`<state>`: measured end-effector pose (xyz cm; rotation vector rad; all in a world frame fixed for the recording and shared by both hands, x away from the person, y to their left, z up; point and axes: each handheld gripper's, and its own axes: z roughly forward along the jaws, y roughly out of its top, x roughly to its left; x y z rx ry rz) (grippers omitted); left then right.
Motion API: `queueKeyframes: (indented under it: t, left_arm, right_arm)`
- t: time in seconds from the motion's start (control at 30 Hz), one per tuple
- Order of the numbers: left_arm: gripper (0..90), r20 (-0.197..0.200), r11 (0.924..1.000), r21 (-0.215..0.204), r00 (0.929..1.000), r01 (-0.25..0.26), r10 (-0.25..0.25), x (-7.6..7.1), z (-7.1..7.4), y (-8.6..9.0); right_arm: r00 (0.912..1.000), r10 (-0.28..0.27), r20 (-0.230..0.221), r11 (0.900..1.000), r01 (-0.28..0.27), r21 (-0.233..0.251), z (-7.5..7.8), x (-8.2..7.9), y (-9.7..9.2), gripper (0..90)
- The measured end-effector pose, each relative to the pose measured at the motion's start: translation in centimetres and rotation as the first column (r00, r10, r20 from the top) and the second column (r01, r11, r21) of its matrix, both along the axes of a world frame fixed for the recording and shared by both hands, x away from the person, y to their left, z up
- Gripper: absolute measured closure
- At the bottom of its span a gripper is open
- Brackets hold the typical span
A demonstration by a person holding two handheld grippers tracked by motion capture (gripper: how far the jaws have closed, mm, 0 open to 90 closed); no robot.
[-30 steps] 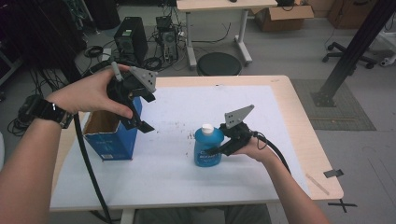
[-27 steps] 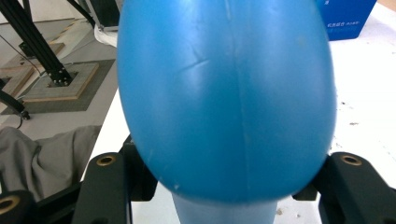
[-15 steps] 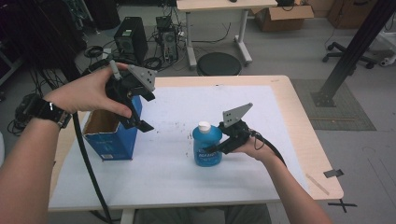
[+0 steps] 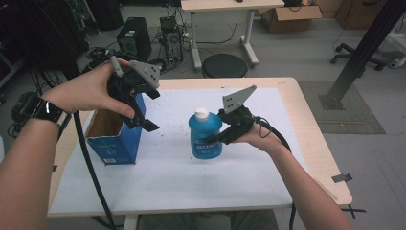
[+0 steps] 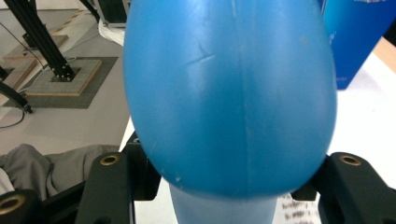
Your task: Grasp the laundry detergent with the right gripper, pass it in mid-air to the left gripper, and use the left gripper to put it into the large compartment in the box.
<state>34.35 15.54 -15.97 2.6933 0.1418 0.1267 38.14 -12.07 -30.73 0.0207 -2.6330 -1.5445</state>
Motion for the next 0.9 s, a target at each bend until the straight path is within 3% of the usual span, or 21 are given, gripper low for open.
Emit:
queueKeyframes:
  t: [0.3,0.9]
  left_arm:
    - [3.6,0.015,1.0000,-0.002,0.9999,0.006,-0.006,-0.4,1.0,-0.3]
    - [5.2,0.014,0.9997,0.003,0.9996,0.024,-0.024,-0.7,1.6,-1.3]
  right_arm:
    - [0.9993,0.028,0.025,0.9984,-0.027,-0.050,3.2,-0.4,2.9,42.3]
    - [0.9969,0.069,0.039,0.9945,-0.065,-0.082,5.6,-1.5,7.0,42.3]
